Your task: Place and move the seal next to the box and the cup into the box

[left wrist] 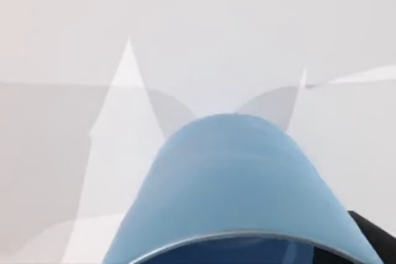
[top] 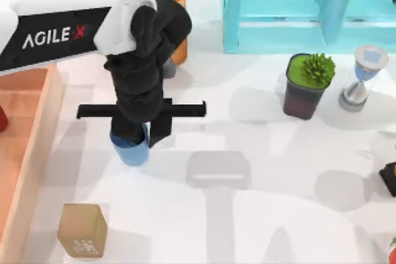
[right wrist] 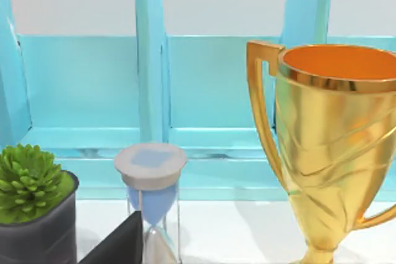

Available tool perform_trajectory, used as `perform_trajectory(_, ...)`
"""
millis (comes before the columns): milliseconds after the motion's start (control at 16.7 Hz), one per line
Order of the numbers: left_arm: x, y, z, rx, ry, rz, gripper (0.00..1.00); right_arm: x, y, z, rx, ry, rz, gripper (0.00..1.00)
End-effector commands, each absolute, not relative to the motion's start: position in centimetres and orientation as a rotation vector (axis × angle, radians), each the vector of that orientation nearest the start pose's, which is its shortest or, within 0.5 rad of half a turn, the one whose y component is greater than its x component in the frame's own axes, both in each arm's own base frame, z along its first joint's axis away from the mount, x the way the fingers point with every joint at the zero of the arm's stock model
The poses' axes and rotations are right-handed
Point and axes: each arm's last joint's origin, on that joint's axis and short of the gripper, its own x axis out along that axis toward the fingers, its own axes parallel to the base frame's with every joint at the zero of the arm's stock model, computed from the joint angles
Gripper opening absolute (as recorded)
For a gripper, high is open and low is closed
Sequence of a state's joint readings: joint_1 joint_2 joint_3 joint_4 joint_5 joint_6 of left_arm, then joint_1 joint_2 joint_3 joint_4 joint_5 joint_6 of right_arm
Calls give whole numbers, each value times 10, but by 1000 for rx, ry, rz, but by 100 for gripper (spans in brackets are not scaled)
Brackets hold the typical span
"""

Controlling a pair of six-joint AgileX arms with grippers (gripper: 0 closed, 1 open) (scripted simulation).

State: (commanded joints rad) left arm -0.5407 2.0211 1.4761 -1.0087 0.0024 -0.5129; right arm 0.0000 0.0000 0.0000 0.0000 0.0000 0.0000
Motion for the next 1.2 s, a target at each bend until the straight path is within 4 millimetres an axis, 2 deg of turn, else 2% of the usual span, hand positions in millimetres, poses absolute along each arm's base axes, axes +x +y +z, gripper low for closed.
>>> perform_trajectory(420, 326, -123, 232, 16, 1574, -15, 0, 106, -1, 160, 0, 0, 0, 100)
perform_trajectory(840, 324, -115, 234, 22, 1572, -17, 0, 106, -1, 160, 0, 0, 0, 100)
perform_trajectory(960, 320, -95, 236, 23, 1569, -16, 0, 106, -1, 160, 0, 0, 0, 100)
perform_trajectory(1200, 296, -27, 239, 28, 1562, -10, 0, 106, -1, 160, 0, 0, 0, 100)
